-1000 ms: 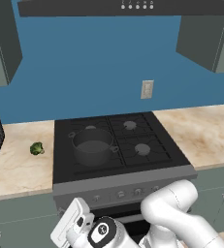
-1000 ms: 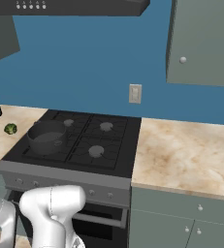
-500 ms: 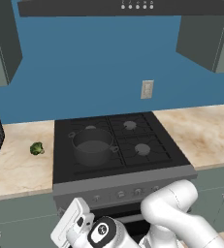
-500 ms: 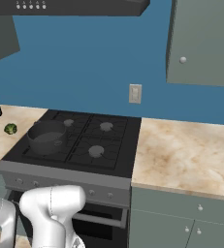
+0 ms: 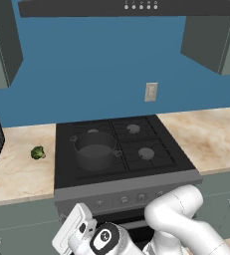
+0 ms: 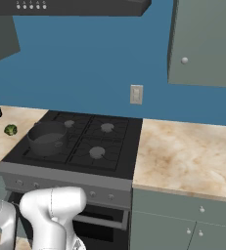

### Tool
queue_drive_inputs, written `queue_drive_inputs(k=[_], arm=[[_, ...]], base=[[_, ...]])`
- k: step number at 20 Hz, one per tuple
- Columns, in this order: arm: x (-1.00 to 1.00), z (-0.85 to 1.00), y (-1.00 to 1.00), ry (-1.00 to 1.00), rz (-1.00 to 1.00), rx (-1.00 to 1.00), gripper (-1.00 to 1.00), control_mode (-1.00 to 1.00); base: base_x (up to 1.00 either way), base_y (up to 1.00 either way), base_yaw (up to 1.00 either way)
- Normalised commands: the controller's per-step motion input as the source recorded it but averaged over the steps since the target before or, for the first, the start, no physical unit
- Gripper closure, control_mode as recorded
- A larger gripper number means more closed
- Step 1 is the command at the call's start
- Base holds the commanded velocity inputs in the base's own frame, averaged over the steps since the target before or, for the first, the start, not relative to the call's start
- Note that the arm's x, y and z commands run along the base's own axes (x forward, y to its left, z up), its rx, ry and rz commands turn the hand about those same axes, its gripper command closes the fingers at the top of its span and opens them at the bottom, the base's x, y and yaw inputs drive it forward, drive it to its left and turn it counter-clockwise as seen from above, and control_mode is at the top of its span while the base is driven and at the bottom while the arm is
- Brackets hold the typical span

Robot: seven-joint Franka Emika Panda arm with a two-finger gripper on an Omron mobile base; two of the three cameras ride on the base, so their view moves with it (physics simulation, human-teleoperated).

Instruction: Turn on the burner for the pot on the stove. Wait thirty seconds for the pot to heat up. Then add the broccoli to the pot.

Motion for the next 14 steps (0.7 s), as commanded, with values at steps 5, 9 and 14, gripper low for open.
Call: queue_drive_inputs(k=[5,9,14], arm=[[0.0,0.0,0.0,0.0,0.0,0.0,1.0,-1.0],[0.0,0.0,0.0,0.0,0.0,0.0,1.0,-1.0],[0.0,0.0,0.0,0.0,0.0,0.0,1.0,-1.0]], base=[[0.0,0.0,0.0],[0.0,0.0,0.0],[0.0,0.0,0.0]])
